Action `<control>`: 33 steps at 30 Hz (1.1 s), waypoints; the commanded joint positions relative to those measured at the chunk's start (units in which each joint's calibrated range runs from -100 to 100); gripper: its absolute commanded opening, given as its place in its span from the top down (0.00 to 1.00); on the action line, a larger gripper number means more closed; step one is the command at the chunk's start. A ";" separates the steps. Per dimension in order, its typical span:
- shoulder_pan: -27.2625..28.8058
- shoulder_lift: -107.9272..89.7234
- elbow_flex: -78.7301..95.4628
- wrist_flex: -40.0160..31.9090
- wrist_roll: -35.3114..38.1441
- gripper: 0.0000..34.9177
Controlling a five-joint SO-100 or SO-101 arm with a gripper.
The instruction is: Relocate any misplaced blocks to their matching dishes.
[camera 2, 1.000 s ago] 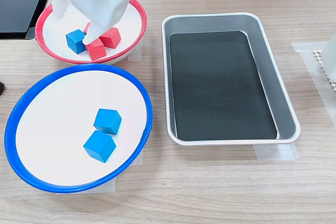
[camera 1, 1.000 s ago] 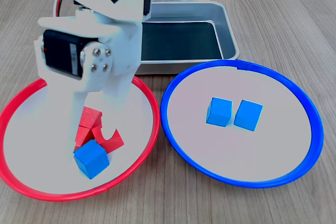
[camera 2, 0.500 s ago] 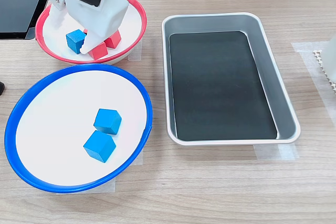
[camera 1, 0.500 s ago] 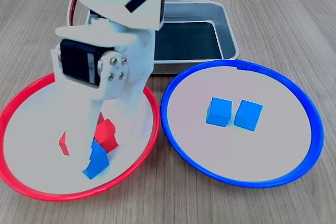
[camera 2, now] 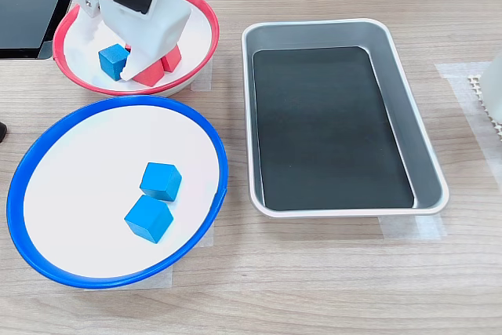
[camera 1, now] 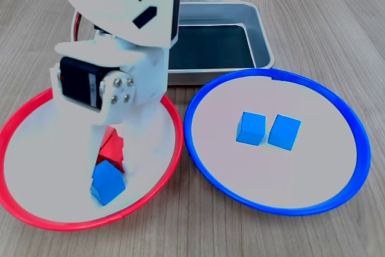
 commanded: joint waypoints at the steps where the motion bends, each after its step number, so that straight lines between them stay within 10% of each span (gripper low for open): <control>1: 0.96 -0.53 -2.82 1.48 -0.29 0.43; 33: 2.84 11.24 -25.39 13.20 -0.63 0.47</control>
